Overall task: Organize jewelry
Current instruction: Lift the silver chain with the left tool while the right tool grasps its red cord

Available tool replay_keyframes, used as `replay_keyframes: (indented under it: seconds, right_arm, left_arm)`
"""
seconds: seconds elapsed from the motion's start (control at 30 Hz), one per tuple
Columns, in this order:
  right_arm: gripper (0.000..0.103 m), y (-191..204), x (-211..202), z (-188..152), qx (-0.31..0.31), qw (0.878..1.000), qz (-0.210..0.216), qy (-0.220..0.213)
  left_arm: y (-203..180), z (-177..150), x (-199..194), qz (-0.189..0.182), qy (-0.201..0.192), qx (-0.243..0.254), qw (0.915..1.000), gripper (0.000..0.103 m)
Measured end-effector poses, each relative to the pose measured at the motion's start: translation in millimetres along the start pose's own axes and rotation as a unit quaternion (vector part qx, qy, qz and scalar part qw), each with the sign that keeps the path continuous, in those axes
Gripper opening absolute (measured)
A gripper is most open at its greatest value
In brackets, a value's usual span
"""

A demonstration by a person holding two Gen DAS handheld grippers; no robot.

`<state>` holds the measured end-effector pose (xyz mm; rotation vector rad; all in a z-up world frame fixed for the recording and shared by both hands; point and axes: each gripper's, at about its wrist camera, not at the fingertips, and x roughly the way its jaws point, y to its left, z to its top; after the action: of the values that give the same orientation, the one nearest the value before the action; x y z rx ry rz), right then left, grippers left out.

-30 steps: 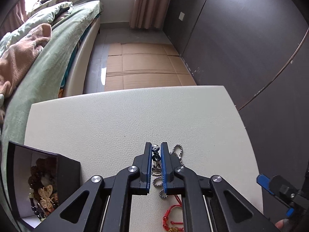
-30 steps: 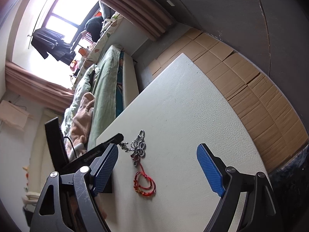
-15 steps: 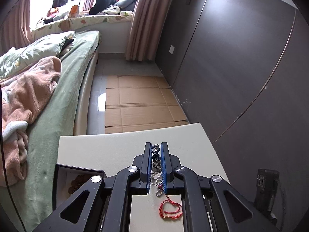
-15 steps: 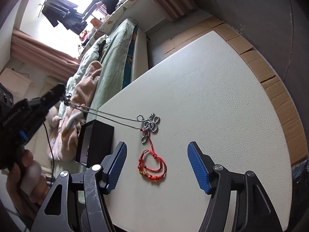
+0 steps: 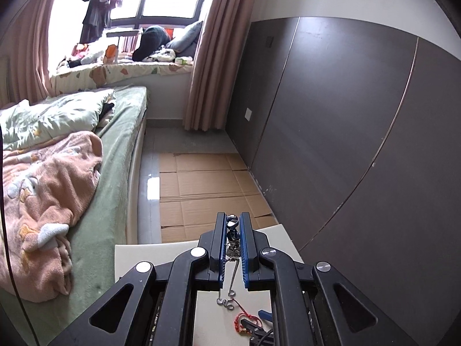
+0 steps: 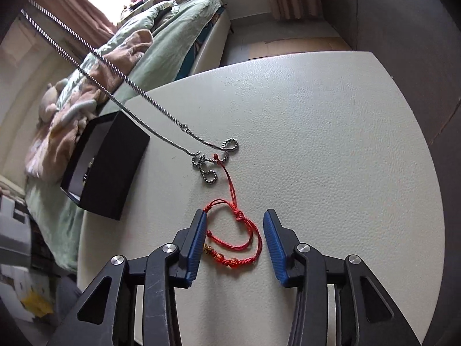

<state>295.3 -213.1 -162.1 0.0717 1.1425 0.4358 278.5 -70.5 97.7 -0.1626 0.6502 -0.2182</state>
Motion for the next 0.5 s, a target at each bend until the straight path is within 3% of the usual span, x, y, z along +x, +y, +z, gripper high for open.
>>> replay_keyframes:
  seconds: [0.03, 0.1, 0.13, 0.27, 0.5]
  right_arm:
    - [0.037, 4.1, 0.6, -1.0, -0.013, 1.000, -0.016, -0.002]
    - [0.014, 12.2, 2.7, -3.3, -0.045, 0.997, -0.060, -0.005]
    - [0.010, 12.2, 1.7, -3.8, -0.051, 0.996, -0.070, -0.007]
    - [0.007, -2.7, -5.3, -4.9, -0.016, 1.000, -0.008, -0.001]
    - [0.007, -9.9, -25.7, 2.6, 0.027, 0.996, 0.073, -0.039]
  left_arm:
    - [-0.5, 2.2, -4.2, 0.000, -0.004, 0.000, 1.0000, 0.009]
    - [-0.8, 8.1, -12.2, 0.001, -0.011, 0.001, 0.9999, 0.009]
    - [-1.1, 10.3, -15.9, 0.002, -0.015, 0.003, 0.9999, 0.009]
    - [-2.5, 22.2, -32.0, 0.009, -0.028, 0.011, 0.9995, 0.009]
    - [3.7, 53.2, -74.8, 0.012, -0.066, 0.015, 0.9976, 0.009]
